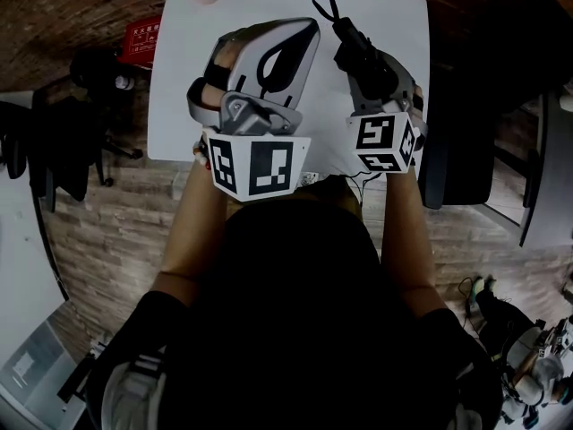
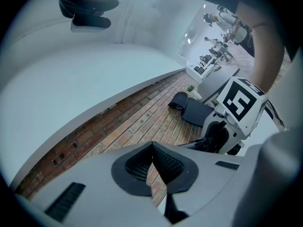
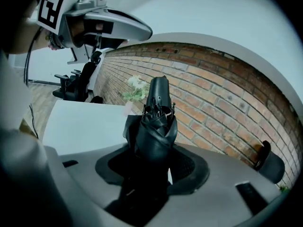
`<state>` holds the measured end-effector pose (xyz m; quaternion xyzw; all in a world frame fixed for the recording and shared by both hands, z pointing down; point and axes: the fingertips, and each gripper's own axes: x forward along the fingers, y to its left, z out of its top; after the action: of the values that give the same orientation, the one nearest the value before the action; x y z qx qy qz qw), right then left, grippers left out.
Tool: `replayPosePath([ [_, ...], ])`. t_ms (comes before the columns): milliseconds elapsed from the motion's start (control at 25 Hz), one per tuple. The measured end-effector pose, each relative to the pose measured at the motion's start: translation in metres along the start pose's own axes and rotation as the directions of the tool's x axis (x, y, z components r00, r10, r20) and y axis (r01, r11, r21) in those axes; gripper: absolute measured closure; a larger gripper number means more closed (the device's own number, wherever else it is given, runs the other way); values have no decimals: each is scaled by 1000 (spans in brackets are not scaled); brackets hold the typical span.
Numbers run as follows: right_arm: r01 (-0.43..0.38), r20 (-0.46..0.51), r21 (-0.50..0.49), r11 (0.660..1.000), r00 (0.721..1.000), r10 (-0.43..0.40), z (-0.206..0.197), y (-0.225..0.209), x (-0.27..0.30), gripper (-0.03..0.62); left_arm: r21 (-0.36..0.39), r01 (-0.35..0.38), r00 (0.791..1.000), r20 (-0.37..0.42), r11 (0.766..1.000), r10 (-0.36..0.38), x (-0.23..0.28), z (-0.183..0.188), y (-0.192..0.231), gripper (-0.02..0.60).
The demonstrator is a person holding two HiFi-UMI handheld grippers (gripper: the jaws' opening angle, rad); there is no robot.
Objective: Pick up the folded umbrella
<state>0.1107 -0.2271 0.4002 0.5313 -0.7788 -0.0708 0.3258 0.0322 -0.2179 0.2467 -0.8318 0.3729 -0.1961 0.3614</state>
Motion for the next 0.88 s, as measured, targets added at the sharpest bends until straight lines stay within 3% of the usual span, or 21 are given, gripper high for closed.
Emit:
replayPosePath([
  [440,100,173,-35,994,981,-92,58,-32,-43,376,0,-31,999,6,1000,31,-8,16,6,571],
  [880,173,330,-72,982,934,-140,112,-47,-86,375,18,-112,992,57,994,111,-27,38,29,569],
])
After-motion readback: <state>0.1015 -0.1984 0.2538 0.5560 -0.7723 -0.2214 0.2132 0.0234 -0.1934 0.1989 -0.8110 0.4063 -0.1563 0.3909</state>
